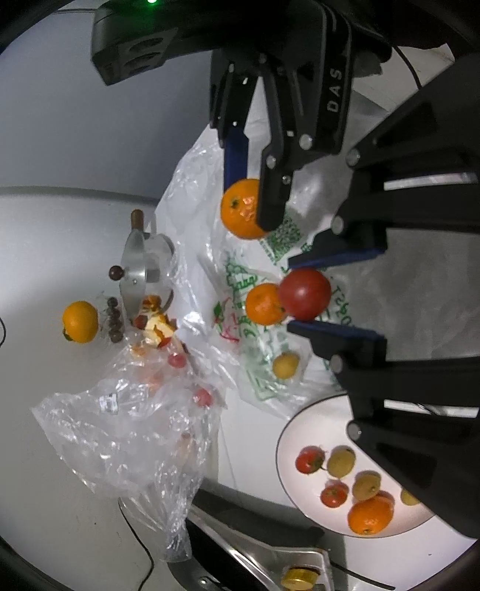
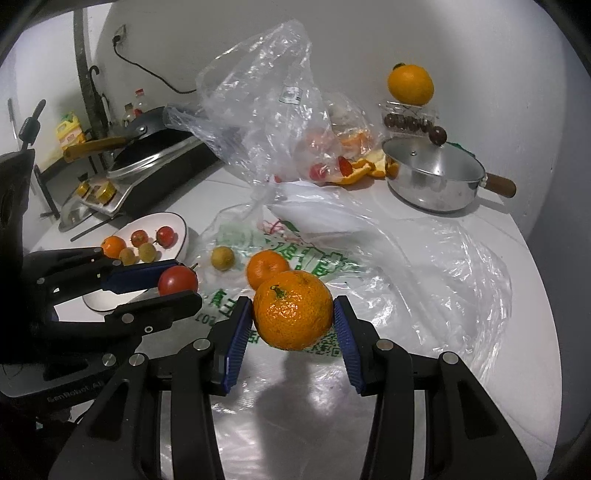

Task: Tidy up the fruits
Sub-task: 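Carry the tomato and the orange over the white plate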

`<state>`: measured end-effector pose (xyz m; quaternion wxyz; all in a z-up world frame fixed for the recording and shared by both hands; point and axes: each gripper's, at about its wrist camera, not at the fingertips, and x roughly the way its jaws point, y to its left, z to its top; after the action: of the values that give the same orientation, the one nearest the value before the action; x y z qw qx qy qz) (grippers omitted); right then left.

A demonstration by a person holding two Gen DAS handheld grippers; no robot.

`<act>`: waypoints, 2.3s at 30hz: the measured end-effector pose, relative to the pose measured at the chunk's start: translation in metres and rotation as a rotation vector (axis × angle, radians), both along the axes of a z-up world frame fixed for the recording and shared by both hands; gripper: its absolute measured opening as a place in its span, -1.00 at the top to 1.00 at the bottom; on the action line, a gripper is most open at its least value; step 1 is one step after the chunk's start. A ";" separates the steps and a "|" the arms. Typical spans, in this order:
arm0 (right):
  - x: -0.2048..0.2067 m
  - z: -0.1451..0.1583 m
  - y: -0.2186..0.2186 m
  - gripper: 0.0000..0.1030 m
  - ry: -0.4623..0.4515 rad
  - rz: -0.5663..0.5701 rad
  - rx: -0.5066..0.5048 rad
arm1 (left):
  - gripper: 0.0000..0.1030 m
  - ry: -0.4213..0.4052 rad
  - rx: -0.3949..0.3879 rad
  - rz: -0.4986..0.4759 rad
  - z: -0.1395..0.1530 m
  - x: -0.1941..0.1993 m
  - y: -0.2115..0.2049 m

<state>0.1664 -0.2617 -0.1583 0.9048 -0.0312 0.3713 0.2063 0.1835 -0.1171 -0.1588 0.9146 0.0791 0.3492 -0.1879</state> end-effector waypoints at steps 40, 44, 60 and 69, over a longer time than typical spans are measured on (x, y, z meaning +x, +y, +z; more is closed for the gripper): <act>-0.036 0.014 0.077 0.07 -0.025 0.075 -0.068 | 0.45 -0.030 -0.082 0.114 -0.003 -0.049 0.094; -0.035 0.013 0.086 0.07 -0.023 0.089 -0.062 | 0.45 -0.020 -0.078 0.139 -0.007 -0.044 0.105; -0.006 -0.006 0.098 0.07 0.026 0.108 -0.060 | 0.45 0.032 -0.048 0.189 -0.034 -0.003 0.121; 0.006 -0.013 0.095 0.07 0.043 0.103 -0.055 | 0.45 0.066 -0.033 0.208 -0.044 0.012 0.121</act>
<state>0.1728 -0.1668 -0.1715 0.8836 -0.0708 0.3939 0.2431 0.1954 0.0039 -0.2030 0.9184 0.0212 0.3822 -0.1000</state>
